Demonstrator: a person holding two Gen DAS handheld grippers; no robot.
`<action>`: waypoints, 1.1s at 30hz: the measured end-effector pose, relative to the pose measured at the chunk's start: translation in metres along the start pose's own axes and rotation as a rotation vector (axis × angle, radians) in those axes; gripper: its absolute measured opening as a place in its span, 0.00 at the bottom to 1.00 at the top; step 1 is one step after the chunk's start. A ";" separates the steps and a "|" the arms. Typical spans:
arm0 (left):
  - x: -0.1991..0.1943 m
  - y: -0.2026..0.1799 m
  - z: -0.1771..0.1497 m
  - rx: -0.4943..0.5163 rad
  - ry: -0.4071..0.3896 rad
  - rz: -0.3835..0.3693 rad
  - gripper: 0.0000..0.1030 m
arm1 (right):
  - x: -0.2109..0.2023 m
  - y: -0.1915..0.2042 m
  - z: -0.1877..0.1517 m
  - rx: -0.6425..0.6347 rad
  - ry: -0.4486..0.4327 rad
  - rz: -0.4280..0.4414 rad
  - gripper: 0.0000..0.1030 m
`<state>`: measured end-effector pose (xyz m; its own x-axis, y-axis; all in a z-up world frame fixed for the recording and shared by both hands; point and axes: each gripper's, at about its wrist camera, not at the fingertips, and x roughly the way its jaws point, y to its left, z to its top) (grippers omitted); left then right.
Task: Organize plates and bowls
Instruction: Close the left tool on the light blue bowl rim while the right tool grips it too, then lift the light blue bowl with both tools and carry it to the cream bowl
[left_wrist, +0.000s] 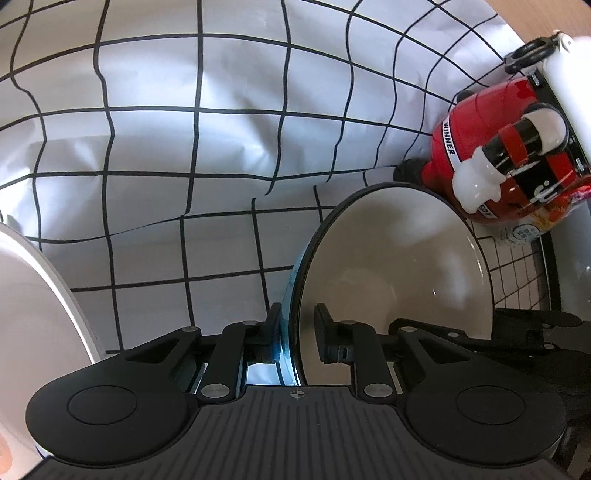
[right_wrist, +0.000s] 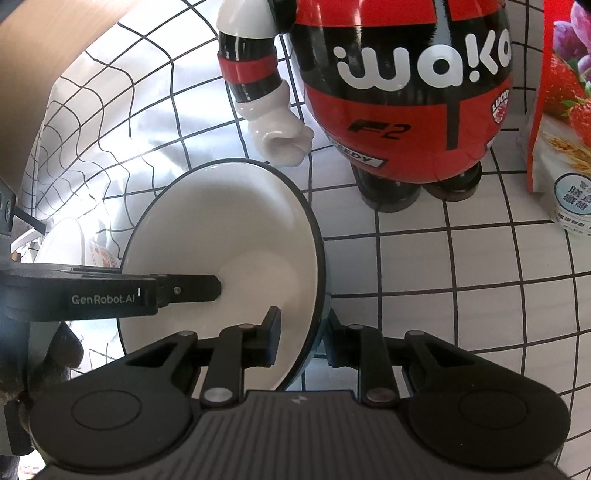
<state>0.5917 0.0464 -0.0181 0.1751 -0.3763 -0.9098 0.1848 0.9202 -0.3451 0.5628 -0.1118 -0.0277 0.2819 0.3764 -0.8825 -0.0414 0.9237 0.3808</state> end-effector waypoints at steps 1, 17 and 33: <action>0.000 -0.001 0.000 0.000 0.000 0.002 0.21 | 0.001 0.000 0.000 -0.003 0.000 -0.001 0.23; -0.001 0.001 0.003 0.000 0.005 -0.008 0.21 | -0.005 -0.013 0.012 -0.027 -0.034 -0.043 0.24; -0.001 0.009 0.003 -0.058 -0.005 -0.013 0.18 | -0.003 -0.006 0.013 -0.043 -0.023 -0.037 0.24</action>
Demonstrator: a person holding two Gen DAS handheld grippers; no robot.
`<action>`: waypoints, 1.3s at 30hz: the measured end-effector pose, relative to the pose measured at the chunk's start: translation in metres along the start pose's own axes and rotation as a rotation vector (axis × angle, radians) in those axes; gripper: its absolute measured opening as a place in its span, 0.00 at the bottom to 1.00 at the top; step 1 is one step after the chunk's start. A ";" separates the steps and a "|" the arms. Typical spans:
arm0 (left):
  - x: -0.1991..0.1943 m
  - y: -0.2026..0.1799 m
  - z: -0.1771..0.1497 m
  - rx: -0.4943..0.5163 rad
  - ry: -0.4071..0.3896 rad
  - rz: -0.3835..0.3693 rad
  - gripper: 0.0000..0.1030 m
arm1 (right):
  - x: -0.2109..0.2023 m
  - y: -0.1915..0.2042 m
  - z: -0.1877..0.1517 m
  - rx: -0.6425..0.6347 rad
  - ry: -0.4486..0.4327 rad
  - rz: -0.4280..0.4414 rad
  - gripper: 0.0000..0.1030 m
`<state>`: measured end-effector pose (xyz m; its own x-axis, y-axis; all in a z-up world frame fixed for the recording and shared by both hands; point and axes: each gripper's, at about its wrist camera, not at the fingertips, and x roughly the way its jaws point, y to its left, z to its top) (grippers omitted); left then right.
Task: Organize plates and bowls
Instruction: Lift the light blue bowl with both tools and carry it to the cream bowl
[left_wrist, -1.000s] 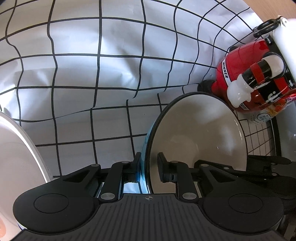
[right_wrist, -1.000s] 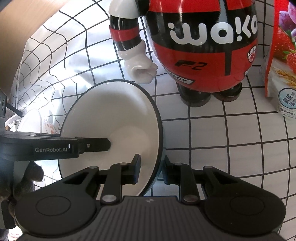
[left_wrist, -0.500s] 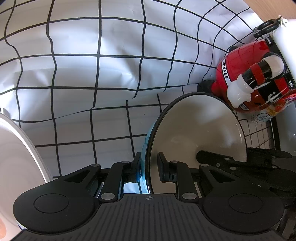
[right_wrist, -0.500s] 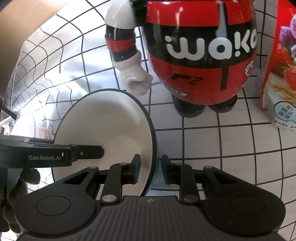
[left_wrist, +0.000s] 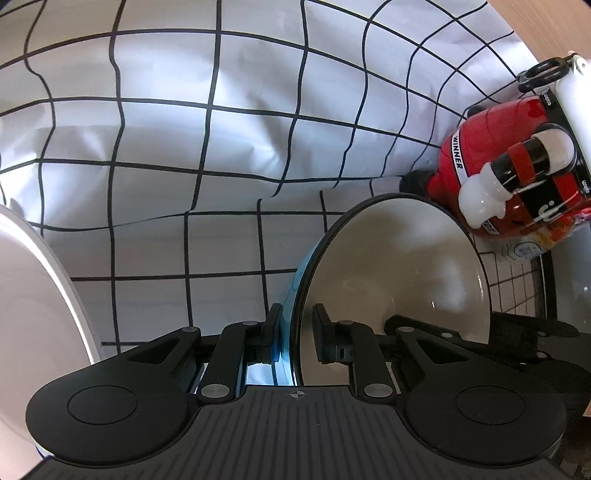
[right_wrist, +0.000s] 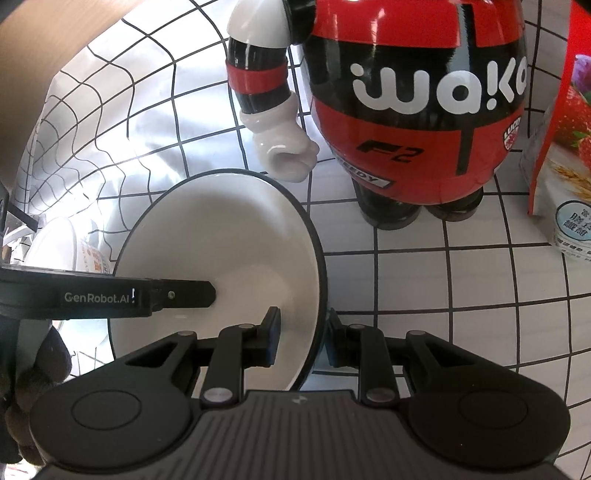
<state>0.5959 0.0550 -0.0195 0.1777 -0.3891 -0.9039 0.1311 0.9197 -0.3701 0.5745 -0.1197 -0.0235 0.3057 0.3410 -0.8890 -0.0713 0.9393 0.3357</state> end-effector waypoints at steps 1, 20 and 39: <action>0.000 -0.001 -0.001 0.006 -0.001 0.003 0.18 | 0.000 0.001 0.000 0.001 0.003 -0.003 0.24; -0.127 -0.030 -0.014 0.041 -0.206 0.095 0.18 | -0.091 0.051 0.010 -0.088 -0.163 0.063 0.23; -0.194 -0.112 -0.068 0.311 -0.293 -0.099 0.18 | -0.236 0.045 -0.079 0.010 -0.439 -0.107 0.24</action>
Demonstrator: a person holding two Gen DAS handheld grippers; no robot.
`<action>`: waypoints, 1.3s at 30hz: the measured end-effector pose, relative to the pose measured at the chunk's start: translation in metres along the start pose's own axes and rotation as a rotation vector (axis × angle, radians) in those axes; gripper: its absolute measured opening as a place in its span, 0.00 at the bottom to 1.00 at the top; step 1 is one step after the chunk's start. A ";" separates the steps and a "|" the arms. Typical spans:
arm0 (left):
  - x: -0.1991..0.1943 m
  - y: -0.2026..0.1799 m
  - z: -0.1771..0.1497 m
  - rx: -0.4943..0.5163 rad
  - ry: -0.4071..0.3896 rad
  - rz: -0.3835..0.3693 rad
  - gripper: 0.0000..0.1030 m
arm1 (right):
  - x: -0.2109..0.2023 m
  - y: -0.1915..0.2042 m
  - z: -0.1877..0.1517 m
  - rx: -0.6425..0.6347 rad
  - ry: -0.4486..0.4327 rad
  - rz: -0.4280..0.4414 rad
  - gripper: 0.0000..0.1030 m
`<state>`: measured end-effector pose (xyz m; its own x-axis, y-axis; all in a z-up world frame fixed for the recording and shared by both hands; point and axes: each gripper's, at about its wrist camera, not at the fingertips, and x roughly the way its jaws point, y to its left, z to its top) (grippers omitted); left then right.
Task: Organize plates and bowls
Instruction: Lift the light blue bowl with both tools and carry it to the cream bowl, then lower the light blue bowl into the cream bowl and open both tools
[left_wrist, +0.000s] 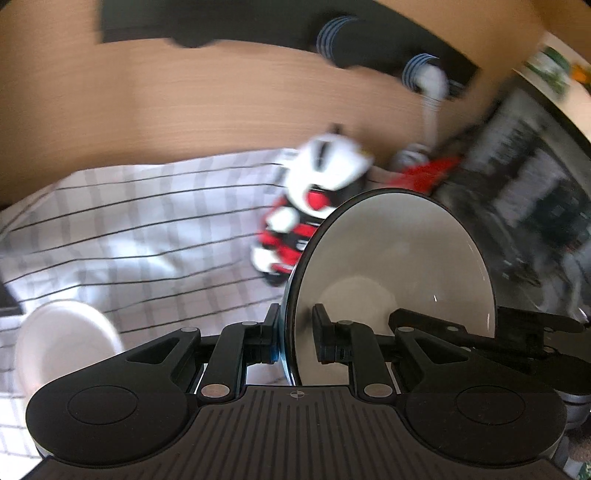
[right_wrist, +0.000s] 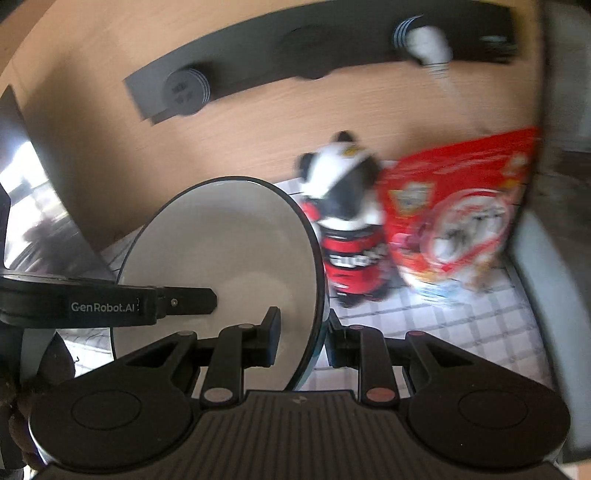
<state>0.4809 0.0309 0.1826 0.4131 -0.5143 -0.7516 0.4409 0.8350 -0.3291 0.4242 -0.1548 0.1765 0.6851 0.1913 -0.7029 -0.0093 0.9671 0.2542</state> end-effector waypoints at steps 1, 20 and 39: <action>0.003 -0.009 -0.003 0.016 0.005 -0.021 0.18 | -0.008 -0.006 -0.004 0.010 -0.006 -0.026 0.24; 0.067 -0.131 -0.090 -0.005 0.181 -0.041 0.19 | -0.057 -0.133 -0.077 0.023 0.061 -0.063 0.24; 0.142 -0.142 -0.152 -0.185 0.313 0.141 0.21 | 0.030 -0.187 -0.120 -0.026 0.279 0.041 0.24</action>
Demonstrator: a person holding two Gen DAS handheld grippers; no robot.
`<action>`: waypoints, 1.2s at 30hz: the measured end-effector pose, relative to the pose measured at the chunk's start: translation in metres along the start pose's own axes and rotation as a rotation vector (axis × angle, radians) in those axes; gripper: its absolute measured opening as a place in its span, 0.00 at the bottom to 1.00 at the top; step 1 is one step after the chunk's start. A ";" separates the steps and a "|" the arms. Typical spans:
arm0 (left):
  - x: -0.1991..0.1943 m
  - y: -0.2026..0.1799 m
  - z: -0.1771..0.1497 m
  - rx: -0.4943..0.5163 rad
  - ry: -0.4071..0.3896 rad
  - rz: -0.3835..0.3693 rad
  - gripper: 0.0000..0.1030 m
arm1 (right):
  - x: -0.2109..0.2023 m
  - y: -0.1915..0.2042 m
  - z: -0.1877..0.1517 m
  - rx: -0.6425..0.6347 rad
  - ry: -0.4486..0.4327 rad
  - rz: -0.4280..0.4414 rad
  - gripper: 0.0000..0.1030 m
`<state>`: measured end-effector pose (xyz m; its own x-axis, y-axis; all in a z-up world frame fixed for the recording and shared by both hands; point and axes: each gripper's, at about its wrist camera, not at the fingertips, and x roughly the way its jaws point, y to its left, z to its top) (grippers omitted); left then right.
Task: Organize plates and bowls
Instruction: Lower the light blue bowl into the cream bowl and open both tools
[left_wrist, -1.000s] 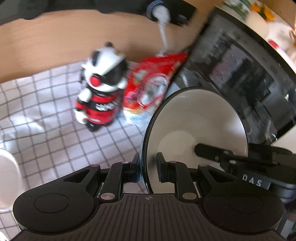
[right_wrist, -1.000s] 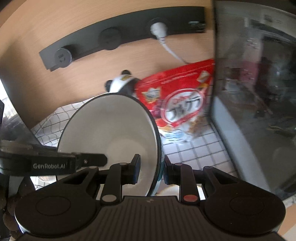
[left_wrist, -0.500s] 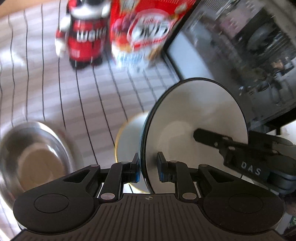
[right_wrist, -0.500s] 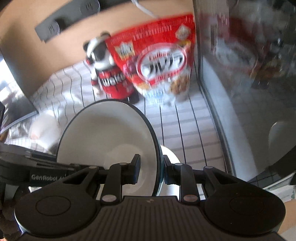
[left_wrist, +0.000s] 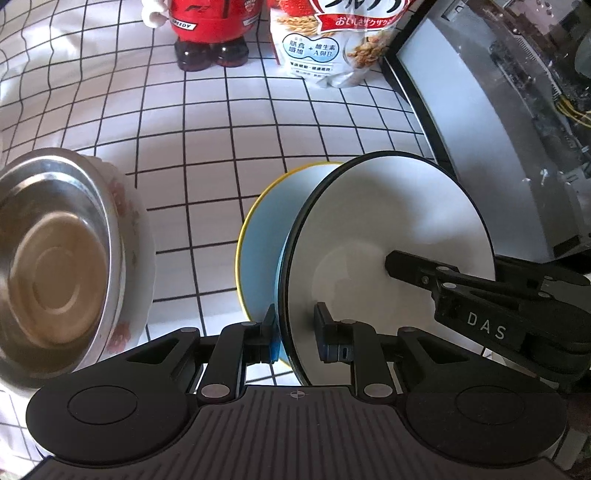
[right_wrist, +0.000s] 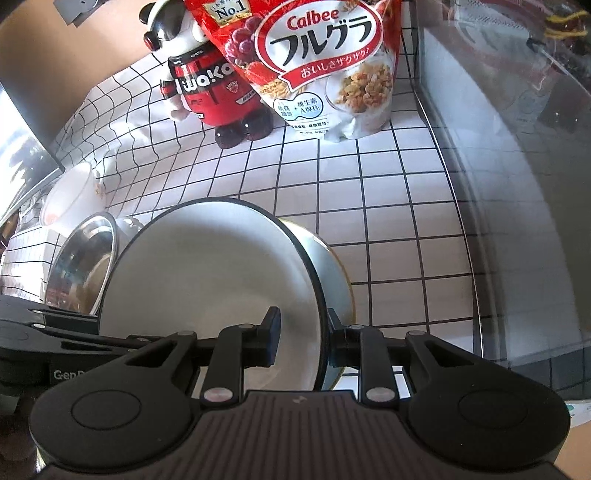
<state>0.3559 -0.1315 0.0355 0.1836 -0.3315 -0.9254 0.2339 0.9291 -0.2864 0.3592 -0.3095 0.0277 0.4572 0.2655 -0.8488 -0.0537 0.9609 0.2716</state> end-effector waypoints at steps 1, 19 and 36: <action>0.001 0.000 0.000 0.003 -0.002 0.003 0.21 | 0.001 -0.001 -0.001 0.000 0.002 0.000 0.24; 0.007 0.010 0.011 -0.023 0.015 -0.018 0.19 | 0.011 -0.006 0.002 0.020 0.017 0.026 0.24; -0.007 0.013 0.017 0.052 -0.016 -0.004 0.22 | 0.013 -0.006 0.004 0.015 0.014 0.031 0.24</action>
<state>0.3744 -0.1199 0.0424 0.1981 -0.3385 -0.9199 0.2844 0.9180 -0.2766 0.3694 -0.3120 0.0170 0.4426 0.2967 -0.8462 -0.0542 0.9508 0.3050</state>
